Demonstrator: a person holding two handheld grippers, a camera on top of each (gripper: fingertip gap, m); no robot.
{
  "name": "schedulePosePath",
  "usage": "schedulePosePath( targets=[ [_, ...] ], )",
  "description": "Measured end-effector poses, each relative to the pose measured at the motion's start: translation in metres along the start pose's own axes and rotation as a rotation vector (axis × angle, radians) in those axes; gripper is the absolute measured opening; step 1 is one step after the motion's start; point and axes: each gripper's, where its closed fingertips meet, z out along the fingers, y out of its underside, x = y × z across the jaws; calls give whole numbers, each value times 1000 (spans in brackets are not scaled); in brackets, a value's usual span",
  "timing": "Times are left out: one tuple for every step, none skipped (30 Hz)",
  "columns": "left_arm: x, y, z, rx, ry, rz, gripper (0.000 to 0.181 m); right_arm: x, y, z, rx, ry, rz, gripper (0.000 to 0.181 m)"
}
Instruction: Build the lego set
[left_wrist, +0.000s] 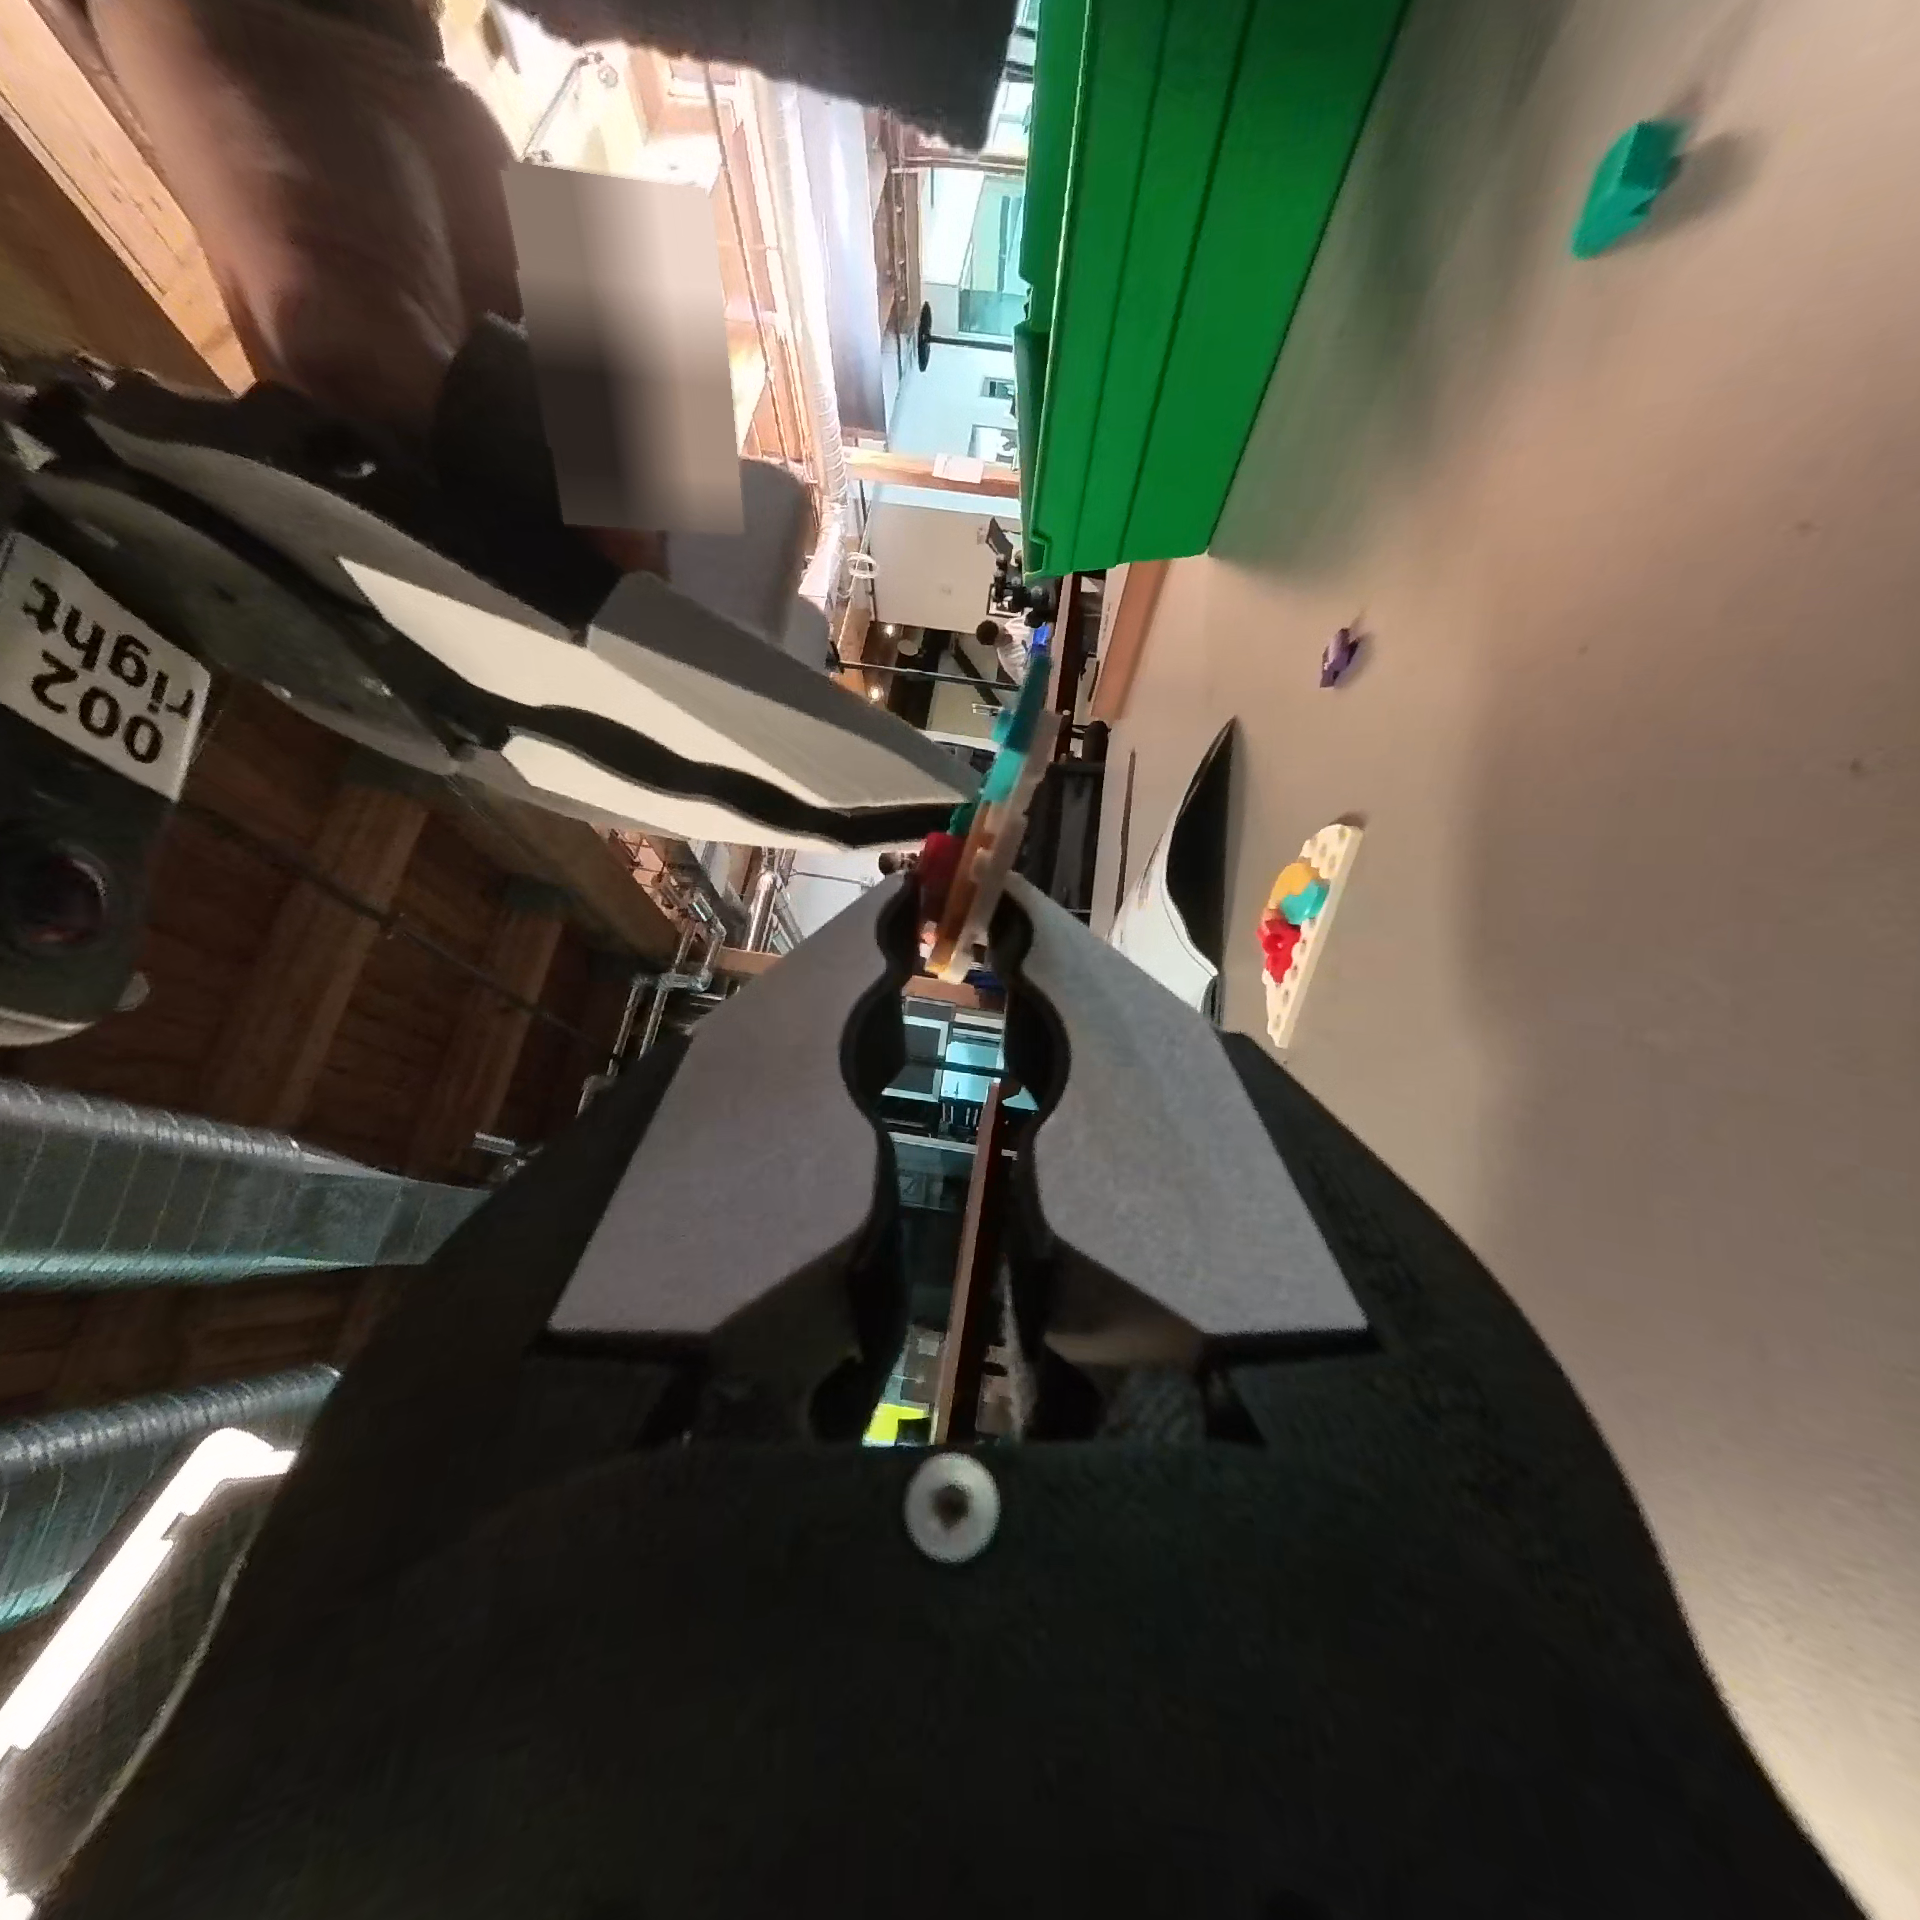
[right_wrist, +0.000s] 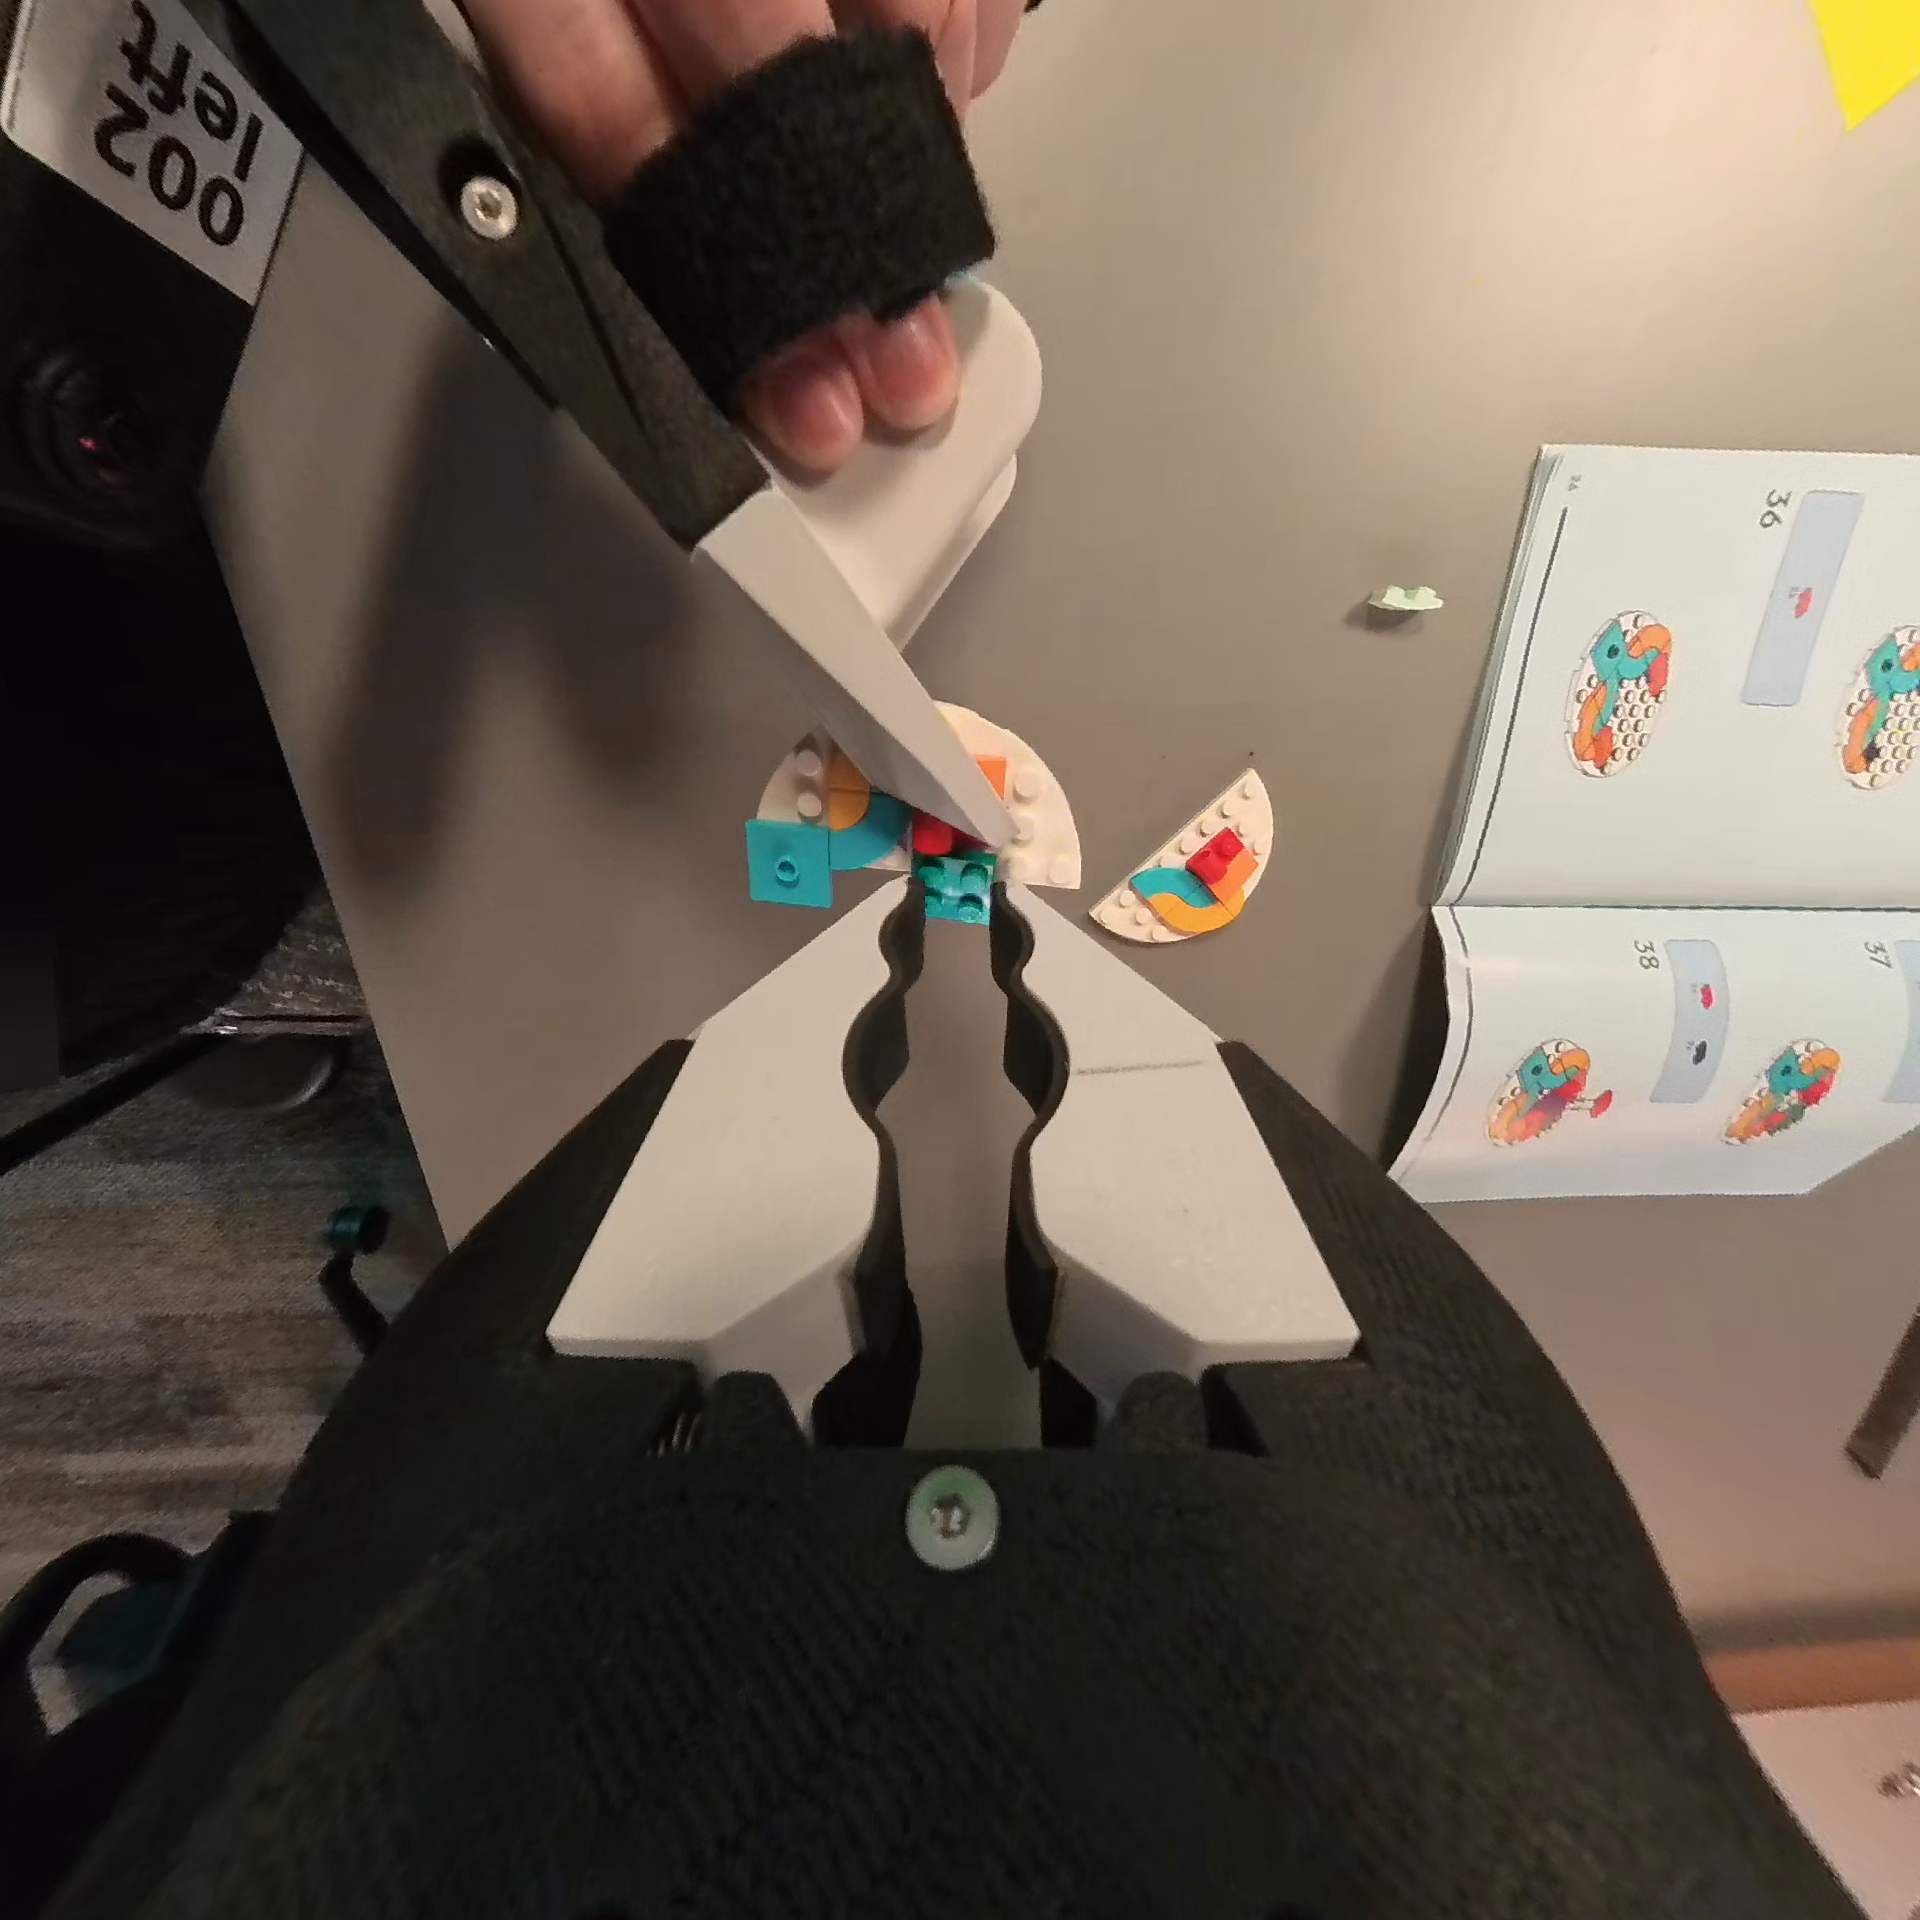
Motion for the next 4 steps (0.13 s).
schedulePosePath(
  targets=[
    [0,0,0,2,-2,2,11,0,0,0,-3,0,0,11],
    [0,0,0,0,-4,4,11,0,-1,0,-2,2,0,10],
    [-1,0,0,-1,-4,1,11,0,-1,-1,-2,1,3,11],
    [-1,0,0,-1,-4,-2,11,0,-1,-1,-2,1,6,11]
  ],
)
